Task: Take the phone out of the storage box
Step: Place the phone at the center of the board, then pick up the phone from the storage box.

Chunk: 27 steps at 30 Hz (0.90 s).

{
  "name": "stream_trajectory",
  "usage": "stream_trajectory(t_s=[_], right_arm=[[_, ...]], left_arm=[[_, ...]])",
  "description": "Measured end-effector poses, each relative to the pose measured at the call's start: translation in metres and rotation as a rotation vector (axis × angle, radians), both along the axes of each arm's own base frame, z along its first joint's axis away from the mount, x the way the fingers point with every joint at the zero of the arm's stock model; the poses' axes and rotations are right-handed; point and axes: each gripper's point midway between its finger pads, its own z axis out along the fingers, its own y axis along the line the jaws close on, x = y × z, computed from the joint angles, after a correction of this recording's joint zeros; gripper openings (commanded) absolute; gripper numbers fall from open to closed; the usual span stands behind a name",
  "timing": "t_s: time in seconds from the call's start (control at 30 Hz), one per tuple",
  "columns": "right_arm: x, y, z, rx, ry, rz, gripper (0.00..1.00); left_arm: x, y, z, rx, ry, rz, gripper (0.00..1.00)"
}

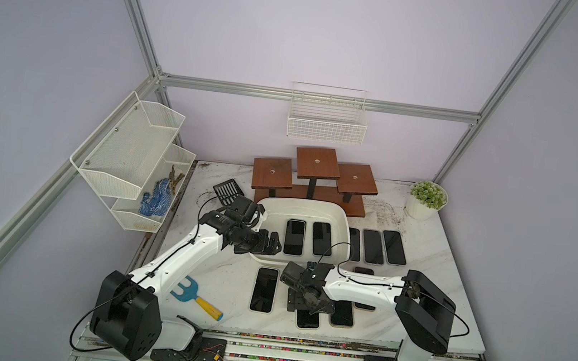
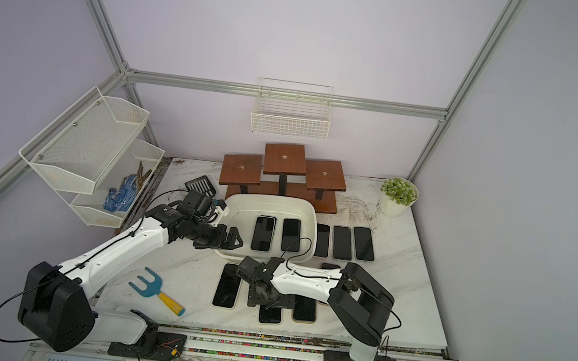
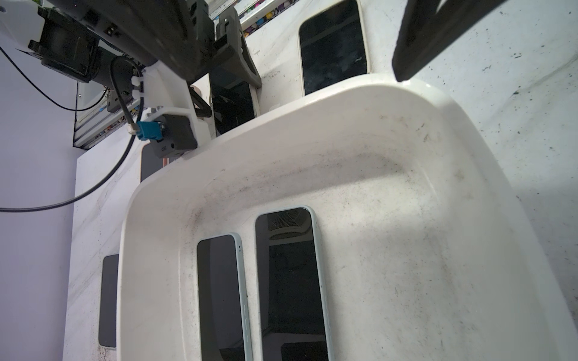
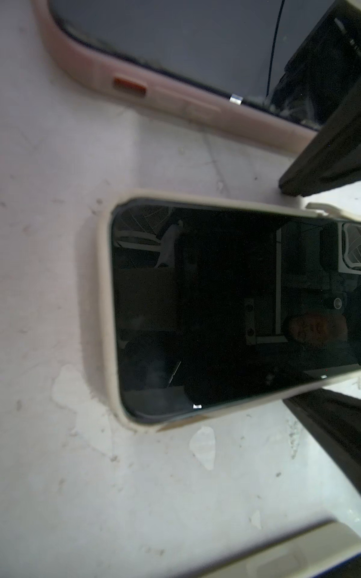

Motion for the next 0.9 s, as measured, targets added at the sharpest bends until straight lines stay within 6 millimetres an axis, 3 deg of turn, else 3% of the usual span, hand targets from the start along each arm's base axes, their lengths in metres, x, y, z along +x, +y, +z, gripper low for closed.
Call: stream_trajectory(t_s=[0.07, 0.17, 0.27, 0.43, 0.57, 0.7, 0.8, 0.9], right_arm=[[0.001, -0.001, 0.004, -0.012, -0.002, 0.010, 1.00], [0.010, 0.005, 0.025, 0.006, -0.051, 0.038, 1.00], [0.023, 0.021, 0.071, 0.088, -0.133, 0.066, 1.00], [0.043, 0.041, 0.164, 0.257, -0.287, 0.097, 1.00], [0.076, 0.038, 0.207, 0.314, -0.355, 0.079, 1.00], [0.134, 0.010, 0.209, 0.280, -0.368, -0.013, 1.00], [0.172, -0.012, 0.181, 0.196, -0.323, -0.060, 0.98], [0.197, -0.027, 0.141, 0.105, -0.239, -0.071, 0.93]], left_arm=[[0.001, 0.000, 0.000, -0.001, -0.001, 0.002, 1.00], [0.002, 0.000, 0.000, 0.001, -0.006, 0.005, 1.00], [0.005, 0.001, 0.001, 0.003, -0.016, 0.013, 1.00], [0.011, 0.000, 0.002, 0.001, -0.024, 0.037, 1.00], [0.017, 0.001, 0.007, 0.006, -0.039, 0.054, 1.00], [0.025, 0.001, 0.018, 0.004, -0.068, 0.074, 1.00], [0.027, 0.002, 0.021, 0.004, -0.076, 0.090, 1.00], [0.027, 0.003, 0.021, 0.004, -0.073, 0.101, 1.00]])
